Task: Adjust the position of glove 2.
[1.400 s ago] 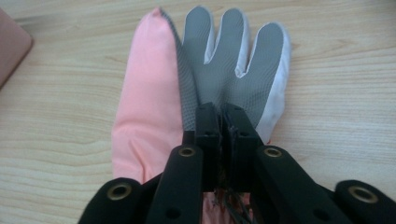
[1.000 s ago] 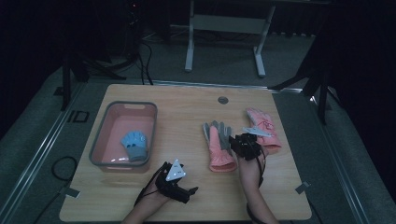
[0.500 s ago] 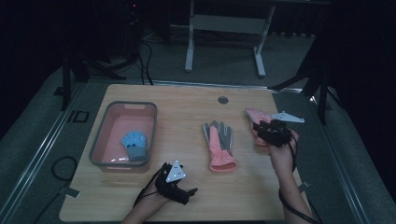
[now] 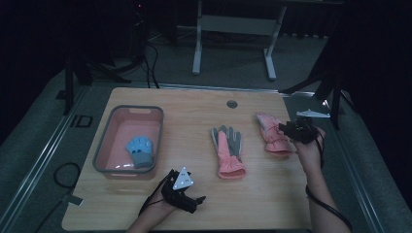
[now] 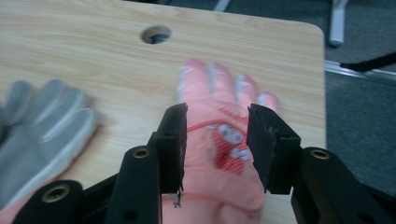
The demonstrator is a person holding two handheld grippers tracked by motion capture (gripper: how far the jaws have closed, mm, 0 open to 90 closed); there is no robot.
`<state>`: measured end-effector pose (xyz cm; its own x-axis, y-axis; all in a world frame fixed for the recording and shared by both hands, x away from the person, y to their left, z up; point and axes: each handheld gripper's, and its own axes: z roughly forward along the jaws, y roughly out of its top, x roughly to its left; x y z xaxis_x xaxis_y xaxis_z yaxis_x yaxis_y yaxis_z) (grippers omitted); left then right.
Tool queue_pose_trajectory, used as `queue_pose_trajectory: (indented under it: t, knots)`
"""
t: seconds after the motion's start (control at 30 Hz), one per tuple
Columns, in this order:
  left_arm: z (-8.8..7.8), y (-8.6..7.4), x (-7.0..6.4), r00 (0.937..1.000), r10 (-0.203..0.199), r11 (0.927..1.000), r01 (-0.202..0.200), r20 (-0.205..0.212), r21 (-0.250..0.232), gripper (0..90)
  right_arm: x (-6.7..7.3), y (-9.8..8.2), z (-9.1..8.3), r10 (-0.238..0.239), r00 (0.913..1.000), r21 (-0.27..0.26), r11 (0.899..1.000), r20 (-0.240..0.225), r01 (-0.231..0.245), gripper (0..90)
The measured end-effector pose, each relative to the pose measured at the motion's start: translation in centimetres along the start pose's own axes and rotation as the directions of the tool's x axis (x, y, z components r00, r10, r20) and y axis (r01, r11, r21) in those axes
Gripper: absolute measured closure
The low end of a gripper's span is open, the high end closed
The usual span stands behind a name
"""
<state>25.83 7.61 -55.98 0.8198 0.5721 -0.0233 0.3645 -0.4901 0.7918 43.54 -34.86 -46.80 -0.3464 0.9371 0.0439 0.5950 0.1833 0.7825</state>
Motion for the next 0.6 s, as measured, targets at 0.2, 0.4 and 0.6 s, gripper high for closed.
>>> queue_pose_trajectory:
  t: [0.2, 0.4, 0.6]
  knots:
    - [0.0, 0.0, 0.1, 1.0000, -0.005, 1.0000, 0.005, 0.006, 0.001, 2.1, -0.6, -0.2, 2.6, 0.038, 0.9977, 0.057, 0.998, -0.056, -0.035, 54.6]
    - [0.0, 0.0, 0.1, 0.9999, -0.010, 0.9999, 0.010, 0.006, -0.001, 2.2, -1.1, -1.9, 5.6, 0.044, 0.9989, 0.159, 0.987, -0.017, -0.040, 54.4]
    - [0.0, 0.0, 0.2, 0.9996, -0.026, 0.9997, 0.026, 0.011, -0.002, 2.2, -1.7, -2.9, 6.6, 0.091, 0.9943, 0.141, 0.987, -0.056, -0.082, 69.0]
